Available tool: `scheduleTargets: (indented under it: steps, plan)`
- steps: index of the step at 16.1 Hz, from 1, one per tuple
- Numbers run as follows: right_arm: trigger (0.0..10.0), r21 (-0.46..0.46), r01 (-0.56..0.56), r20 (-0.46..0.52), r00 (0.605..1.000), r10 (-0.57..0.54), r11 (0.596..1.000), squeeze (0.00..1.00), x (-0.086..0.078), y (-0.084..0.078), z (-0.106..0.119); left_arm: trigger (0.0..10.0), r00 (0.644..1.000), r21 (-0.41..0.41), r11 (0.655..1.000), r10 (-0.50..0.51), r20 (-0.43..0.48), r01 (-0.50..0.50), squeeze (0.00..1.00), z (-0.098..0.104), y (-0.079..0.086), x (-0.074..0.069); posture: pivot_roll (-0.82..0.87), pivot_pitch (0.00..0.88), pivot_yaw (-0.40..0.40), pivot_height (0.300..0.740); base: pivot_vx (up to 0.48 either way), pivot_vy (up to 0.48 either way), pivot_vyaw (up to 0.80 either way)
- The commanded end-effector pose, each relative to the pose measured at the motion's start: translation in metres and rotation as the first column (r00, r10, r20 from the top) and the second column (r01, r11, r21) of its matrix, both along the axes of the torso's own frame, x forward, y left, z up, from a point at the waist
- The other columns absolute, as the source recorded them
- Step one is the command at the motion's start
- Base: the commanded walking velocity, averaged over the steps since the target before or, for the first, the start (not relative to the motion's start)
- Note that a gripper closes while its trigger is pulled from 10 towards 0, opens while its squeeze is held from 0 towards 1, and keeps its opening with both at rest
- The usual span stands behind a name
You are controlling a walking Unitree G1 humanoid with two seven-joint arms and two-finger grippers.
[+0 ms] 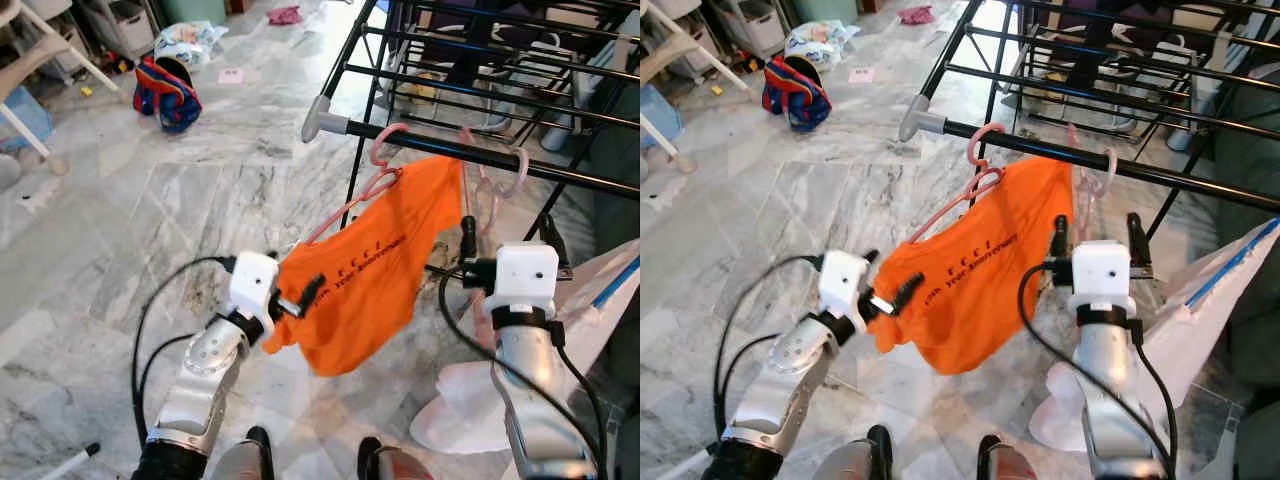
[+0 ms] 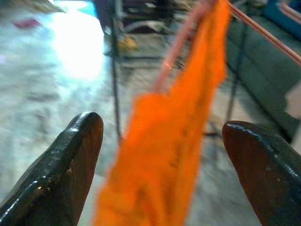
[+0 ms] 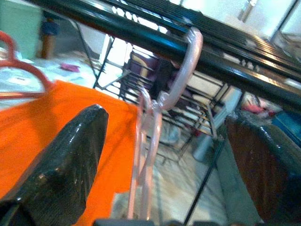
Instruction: Hang hanger
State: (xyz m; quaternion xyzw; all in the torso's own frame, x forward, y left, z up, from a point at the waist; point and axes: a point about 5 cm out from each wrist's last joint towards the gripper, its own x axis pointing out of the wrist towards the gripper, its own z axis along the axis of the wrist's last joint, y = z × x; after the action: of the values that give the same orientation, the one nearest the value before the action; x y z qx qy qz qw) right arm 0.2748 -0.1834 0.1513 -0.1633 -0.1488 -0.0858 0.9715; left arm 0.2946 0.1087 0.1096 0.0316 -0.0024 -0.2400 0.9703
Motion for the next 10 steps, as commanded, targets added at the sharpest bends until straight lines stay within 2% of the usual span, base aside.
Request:
scheduleTargets:
  steps: [1, 2, 5, 7, 8, 9, 10]
  plan:
    - [10.0, 0.006, -0.010, -0.026, 1.000, 0.010, 1.000, 1.00, -0.005, -0.001, -0.003, 10.0, 0.998, 0.018, 0.999, 0.046, 0.032, -0.046, 0.00, 0.002, 0.006, -0.003, 0.03, 0.239, -0.006, 0.740, 0.000, 0.000, 0.00]
    - [10.0, 0.021, -0.002, -0.046, 0.999, 0.003, 1.000, 0.00, -0.007, -0.004, -0.006, 10.0, 0.996, 0.027, 0.996, 0.082, 0.041, -0.083, 0.00, 0.001, 0.011, -0.005, 0.03, 0.238, -0.007, 0.740, 0.000, 0.000, 0.00]
    - [10.0, 0.045, 0.025, -0.104, 0.994, -0.020, 0.999, 0.00, -0.012, -0.012, -0.013, 10.0, 0.984, 0.052, 0.984, 0.168, 0.065, -0.171, 0.00, -0.001, 0.022, -0.006, 0.02, 0.234, -0.019, 0.740, 0.000, 0.000, 0.00]
    - [10.0, 0.008, 0.073, -0.136, 0.988, -0.071, 0.997, 0.00, -0.013, -0.017, -0.019, 10.0, 0.978, 0.052, 0.978, 0.197, 0.071, -0.201, 0.00, 0.000, 0.025, -0.007, 0.01, 0.229, -0.018, 0.740, 0.000, 0.000, 0.00]
    - [10.0, 0.024, 0.029, -0.163, 0.986, -0.025, 0.999, 0.33, -0.014, -0.014, -0.024, 10.0, 0.979, 0.066, 0.979, 0.190, 0.071, -0.195, 0.00, -0.002, 0.024, -0.008, 0.01, 0.223, -0.015, 0.740, 0.000, 0.000, 0.00]
    - [10.0, 0.024, 0.030, -0.192, 0.981, -0.025, 0.999, 1.00, -0.015, -0.014, -0.027, 10.0, 0.979, 0.080, 0.977, 0.190, 0.070, -0.195, 0.00, -0.005, 0.023, -0.007, 0.01, 0.218, -0.010, 0.740, 0.000, 0.000, 0.00]
    - [10.0, 0.016, 0.026, -0.200, 0.980, -0.022, 1.000, 1.00, -0.014, -0.013, -0.029, 10.0, 0.980, 0.088, 0.978, 0.185, 0.076, -0.191, 0.00, -0.005, 0.022, -0.005, 0.01, 0.213, -0.006, 0.740, 0.000, 0.000, 0.00]
